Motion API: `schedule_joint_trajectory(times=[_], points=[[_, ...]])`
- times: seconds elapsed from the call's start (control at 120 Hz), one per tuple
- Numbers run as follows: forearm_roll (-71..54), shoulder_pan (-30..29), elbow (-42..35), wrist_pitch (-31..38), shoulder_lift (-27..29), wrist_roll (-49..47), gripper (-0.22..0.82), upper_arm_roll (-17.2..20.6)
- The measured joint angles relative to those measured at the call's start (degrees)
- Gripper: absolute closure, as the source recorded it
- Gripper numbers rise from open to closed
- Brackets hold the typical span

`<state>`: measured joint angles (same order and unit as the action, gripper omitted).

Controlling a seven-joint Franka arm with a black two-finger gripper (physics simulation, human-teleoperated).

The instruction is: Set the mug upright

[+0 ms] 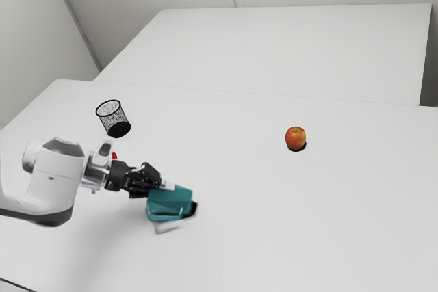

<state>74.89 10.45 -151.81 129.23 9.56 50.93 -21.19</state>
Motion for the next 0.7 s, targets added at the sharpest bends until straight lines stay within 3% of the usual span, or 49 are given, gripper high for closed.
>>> schedule_joint_trajectory(times=[0.233, 0.375, 0.533, 0.7], points=[[-4.93, 0.93, 3.20, 2.46, 3.80, 0.73, 0.76, 0.68], [-19.52, 2.35, 10.32, 4.23, 3.36, -2.23, 0.77, 1.67], [-36.00, 4.38, 18.33, 4.45, -0.50, -7.34, 0.78, 2.03], [-48.54, 5.74, 28.63, 1.68, -8.16, -11.89, 0.78, 2.03]])
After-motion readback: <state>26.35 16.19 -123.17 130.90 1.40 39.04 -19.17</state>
